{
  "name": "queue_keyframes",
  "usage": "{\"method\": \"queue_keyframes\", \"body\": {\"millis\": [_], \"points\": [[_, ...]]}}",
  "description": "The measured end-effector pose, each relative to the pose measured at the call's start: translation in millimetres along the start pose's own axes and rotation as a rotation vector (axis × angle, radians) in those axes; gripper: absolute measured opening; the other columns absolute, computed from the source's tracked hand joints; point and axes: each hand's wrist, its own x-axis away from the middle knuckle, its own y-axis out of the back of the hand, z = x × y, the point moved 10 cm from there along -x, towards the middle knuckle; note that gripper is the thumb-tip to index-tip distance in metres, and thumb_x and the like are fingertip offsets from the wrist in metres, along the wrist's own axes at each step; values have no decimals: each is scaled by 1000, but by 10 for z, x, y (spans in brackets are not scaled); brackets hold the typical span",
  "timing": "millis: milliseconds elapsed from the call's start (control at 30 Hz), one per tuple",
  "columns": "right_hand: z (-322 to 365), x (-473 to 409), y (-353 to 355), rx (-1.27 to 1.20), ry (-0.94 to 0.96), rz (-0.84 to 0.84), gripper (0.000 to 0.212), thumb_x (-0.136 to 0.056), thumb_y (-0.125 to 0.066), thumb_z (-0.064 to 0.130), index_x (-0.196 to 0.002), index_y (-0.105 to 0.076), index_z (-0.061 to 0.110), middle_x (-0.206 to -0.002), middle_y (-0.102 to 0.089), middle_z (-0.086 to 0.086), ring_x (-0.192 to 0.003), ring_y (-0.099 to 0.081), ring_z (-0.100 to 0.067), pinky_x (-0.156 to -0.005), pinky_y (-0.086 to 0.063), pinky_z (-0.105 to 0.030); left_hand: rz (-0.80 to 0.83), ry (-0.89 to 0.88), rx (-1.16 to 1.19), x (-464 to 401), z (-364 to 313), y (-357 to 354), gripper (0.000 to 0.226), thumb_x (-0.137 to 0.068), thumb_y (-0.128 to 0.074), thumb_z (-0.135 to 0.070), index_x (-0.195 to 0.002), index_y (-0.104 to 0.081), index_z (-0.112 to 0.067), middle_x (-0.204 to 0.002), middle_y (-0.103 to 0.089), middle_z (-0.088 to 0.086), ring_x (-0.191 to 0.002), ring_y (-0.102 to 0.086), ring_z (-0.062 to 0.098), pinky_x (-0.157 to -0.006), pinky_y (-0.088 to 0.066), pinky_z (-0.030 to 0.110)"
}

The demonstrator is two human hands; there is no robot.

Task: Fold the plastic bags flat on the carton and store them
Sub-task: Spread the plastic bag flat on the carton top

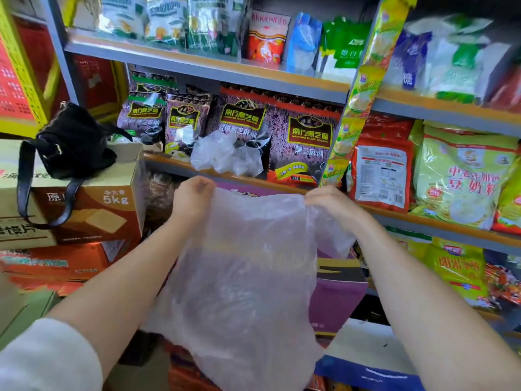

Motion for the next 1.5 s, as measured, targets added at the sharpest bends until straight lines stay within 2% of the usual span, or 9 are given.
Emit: {"method": "queue_keyframes", "body": {"millis": [400,500,600,700,833,967,1233,1367,1500], "points": [[-749,-976,75,166,-13,158,23,-80,-59,3,-59,-66,6,-61,-63,5,-63,-57,-4,-69,-44,-31,-30,272,-501,-827,509,-419,27,-88,-39,-2,-111,-54,-2,-118,-53,21,-110,-48,39,-91,-39,47],[-746,-1010,24,138,13,217,15,-86,-59,7,-73,-65,2,-68,-59,3,-66,-54,-7,-68,-41,-27,-67,-75,-753,-896,143,-633,33,-83,-48,-5,-116,-50,-2,-119,-51,21,-114,-44,40,-91,-36,48],[-656,-1036,-11,183,71,251,9,-87,-62,17,-92,-65,11,-86,-62,8,-82,-57,-4,-76,-42,-22,283,-551,-575,-623,-421,-1356,38,-80,-41,-22,-107,-58,-2,-103,-60,20,-97,-57,39,-79,-47,46],[-683,-995,57,199,70,225,13,-83,-65,29,-94,-64,20,-94,-64,12,-91,-58,-2,-81,-44,-24,649,-600,-495,-318,-509,-1938,50,-84,-34,-41,-111,-58,-7,-109,-60,14,-102,-56,34,-85,-46,44],[-1000,-788,285,215,5,152,17,-77,-72,31,-87,-63,22,-86,-66,5,-82,-62,-12,-74,-49,-33,584,-665,-412,-343,-554,-2100,47,-87,-35,-43,-94,-64,-6,-94,-63,13,-89,-56,33,-78,-46,40],[-1289,-586,477,69,-103,87,8,-88,-61,14,-82,-64,18,-72,-63,10,-58,-54,6,-57,-38,-12,636,-650,-261,-338,-472,-2122,29,-91,-47,-30,-86,-62,-6,-86,-63,11,-81,-59,31,-70,-44,34],[-1324,-673,539,222,-140,-49,42,-92,-50,16,-53,-37,15,-55,-34,3,-46,-34,-4,-54,-19,-26,532,-779,-489,-377,-312,-2096,63,-81,-18,-58,-79,-59,-9,-68,-64,15,-66,-61,37,-49,-36,33],[-1339,-735,544,689,-253,-45,44,-93,-45,36,-52,-38,20,-56,-39,3,-66,-44,-15,-73,-23,-32,509,-711,-692,-415,-306,-2125,39,-95,-38,-44,-90,-57,-10,-85,-65,13,-83,-61,34,-55,-32,29],[-919,-678,472,986,-190,-260,19,-90,-50,37,-100,-58,23,-110,-56,-1,-111,-45,-25,-96,-27,-39,501,-693,-678,-423,-344,-2153,28,-93,-45,-38,-92,-51,-10,-90,-62,8,-86,-59,30,-56,-35,30]]}}
